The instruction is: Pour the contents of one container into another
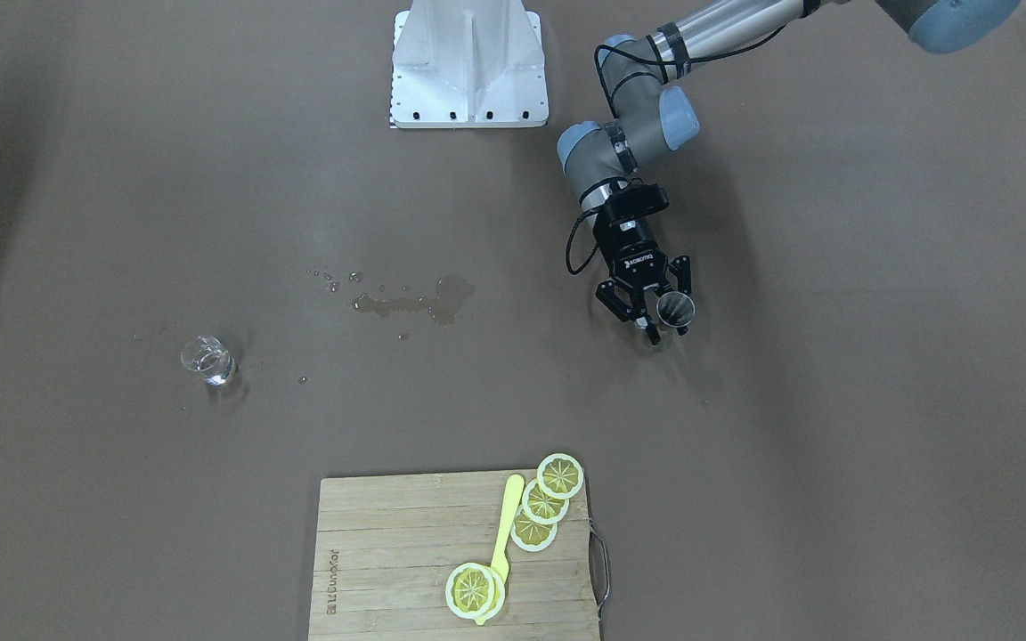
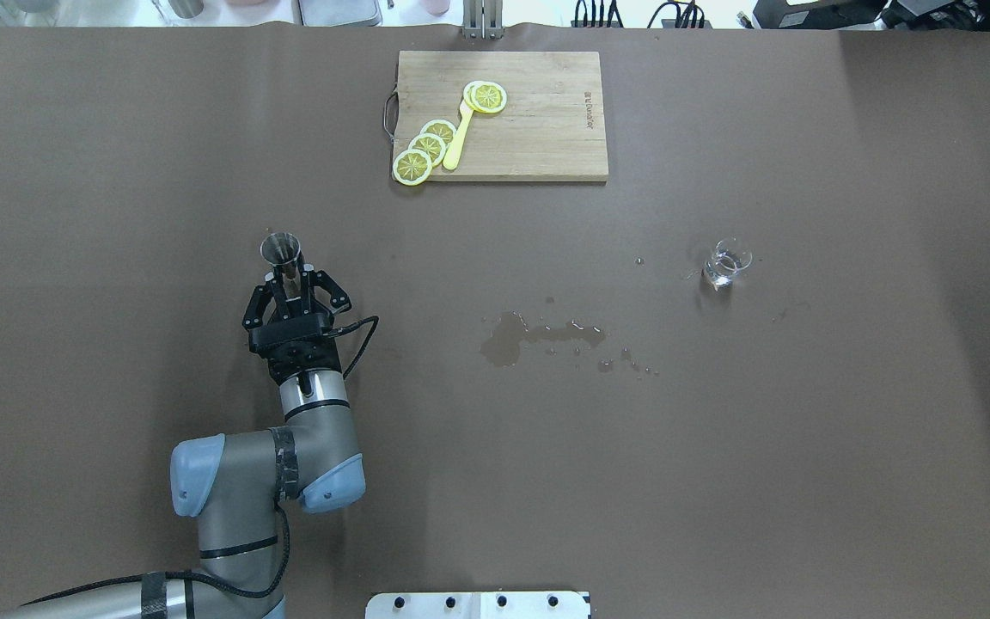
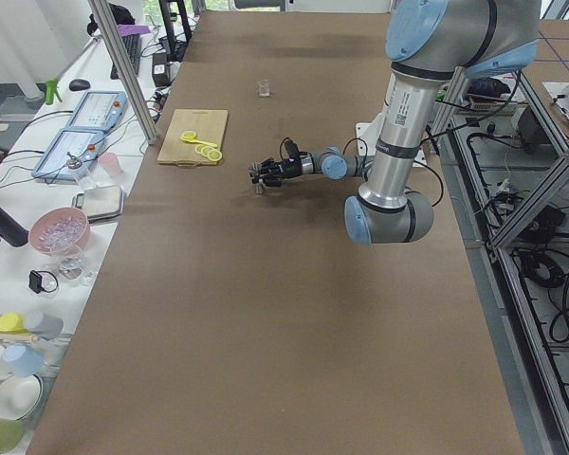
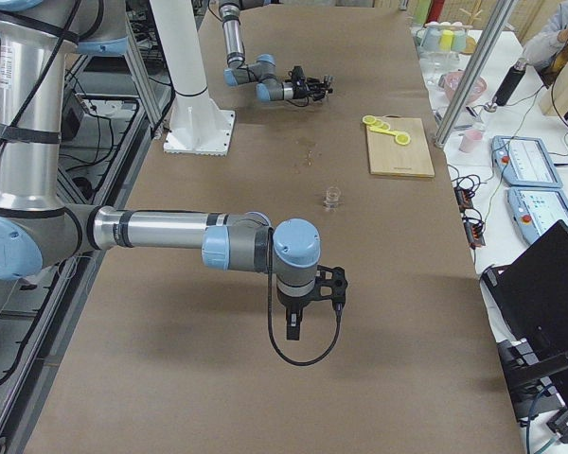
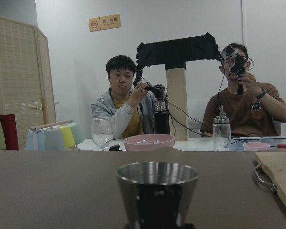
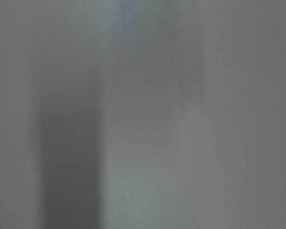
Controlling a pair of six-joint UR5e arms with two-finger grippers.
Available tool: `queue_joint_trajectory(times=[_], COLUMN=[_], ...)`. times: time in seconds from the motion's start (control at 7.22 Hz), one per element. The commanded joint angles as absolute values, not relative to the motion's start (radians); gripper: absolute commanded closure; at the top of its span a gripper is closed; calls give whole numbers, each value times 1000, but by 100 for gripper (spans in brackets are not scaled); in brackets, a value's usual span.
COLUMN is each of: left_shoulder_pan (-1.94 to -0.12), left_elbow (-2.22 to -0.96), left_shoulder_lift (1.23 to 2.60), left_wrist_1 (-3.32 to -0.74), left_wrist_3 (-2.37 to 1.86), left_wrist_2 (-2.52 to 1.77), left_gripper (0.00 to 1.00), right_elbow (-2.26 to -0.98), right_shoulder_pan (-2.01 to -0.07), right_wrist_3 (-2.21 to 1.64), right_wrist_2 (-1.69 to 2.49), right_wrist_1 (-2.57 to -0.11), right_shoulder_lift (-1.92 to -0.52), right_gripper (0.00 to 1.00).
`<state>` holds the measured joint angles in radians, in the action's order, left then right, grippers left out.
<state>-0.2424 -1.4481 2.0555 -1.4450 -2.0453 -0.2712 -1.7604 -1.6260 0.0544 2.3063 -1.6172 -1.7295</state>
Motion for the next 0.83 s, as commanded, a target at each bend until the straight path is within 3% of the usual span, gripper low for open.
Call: queue_joint_trajectory(times=[0.0,0.14,0.69], left_shoulder_pan=[-242,-242,-233], left_elbow=[-1448,-1448,-1540], left_shoulder_lift=[2056,2054,2008], left_wrist_1=[-1445,-1443,-1443], left_wrist_3=[-2046,-2048,-2048], left_wrist_2=[-265,-261,-247], left_gripper=[47,2,1], right_elbow=[-1756,-1761,-1761], right_shoulder_pan=[-1626,-1626,-1626], right_wrist_3=[71,64,63], right_wrist_2=[2307,2307,2306], right_wrist_1=[-1618,-1618,-1618], right_shoulder_lift=[-1732,-1733,-1733], right_gripper=[0,0,0])
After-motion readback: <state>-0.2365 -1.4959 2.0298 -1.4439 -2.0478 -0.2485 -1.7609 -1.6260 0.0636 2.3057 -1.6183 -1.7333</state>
